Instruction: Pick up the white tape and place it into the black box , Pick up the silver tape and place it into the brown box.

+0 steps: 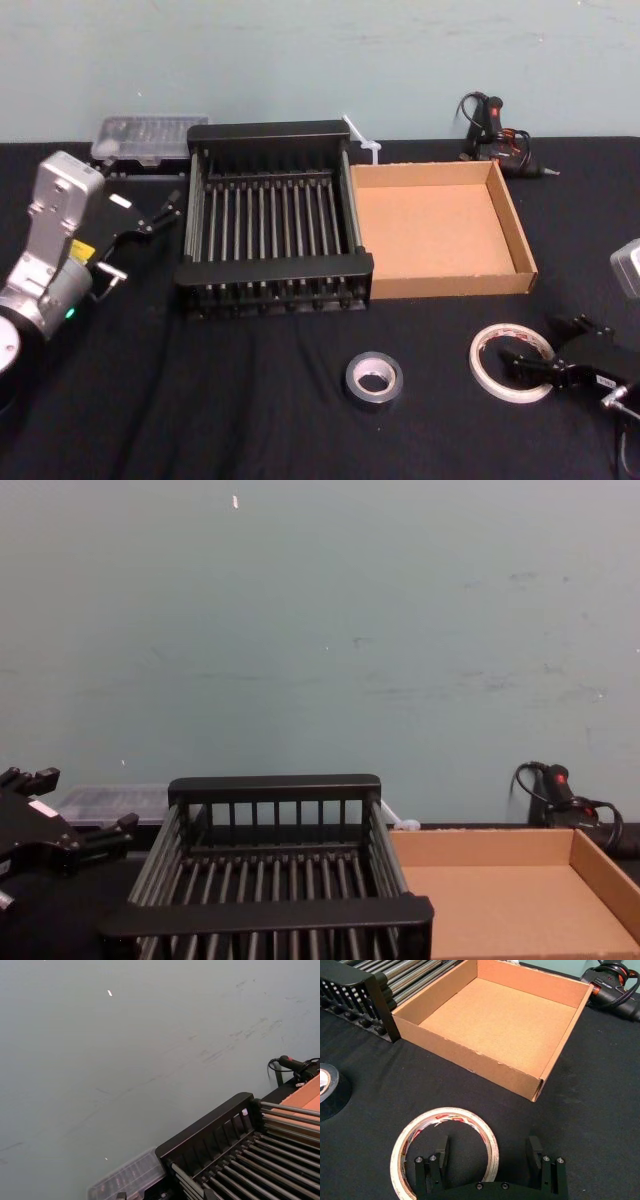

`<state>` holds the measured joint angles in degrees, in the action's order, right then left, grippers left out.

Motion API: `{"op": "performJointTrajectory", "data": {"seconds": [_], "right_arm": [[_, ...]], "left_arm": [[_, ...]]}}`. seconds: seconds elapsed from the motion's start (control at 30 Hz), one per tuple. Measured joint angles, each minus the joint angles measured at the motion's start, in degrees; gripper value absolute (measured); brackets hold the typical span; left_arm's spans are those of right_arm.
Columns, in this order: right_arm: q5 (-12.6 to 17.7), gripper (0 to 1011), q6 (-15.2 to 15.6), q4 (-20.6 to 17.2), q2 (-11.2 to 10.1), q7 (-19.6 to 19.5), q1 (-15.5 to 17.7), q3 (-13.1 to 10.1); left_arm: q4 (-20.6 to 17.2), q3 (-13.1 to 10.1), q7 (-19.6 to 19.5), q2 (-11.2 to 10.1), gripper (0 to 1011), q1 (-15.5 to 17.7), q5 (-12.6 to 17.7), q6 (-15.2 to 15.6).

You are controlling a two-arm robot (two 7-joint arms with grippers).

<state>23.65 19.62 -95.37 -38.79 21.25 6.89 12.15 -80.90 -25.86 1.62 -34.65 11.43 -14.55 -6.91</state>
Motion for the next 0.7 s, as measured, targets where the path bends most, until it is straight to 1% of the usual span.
{"op": "performJointTrajectory", "data": {"seconds": [0.53, 0.6, 0.7], "right_arm": [[0.0, 1003, 0.0, 0.0, 0.0, 0.0, 0.0, 0.0], [0.0, 978, 0.0, -0.1, 0.0, 0.0, 0.0, 0.0], [0.0, 912, 0.0, -0.1, 0.0, 0.0, 0.0, 0.0]], "left_arm": [[0.0, 0.0, 0.0, 0.0, 1001, 0.0, 0.0, 0.0], [0.0, 0.0, 0.0, 0.0, 1001, 0.0, 0.0, 0.0], [0.0, 0.0, 0.0, 0.0, 1001, 0.0, 0.0, 0.0]]}}
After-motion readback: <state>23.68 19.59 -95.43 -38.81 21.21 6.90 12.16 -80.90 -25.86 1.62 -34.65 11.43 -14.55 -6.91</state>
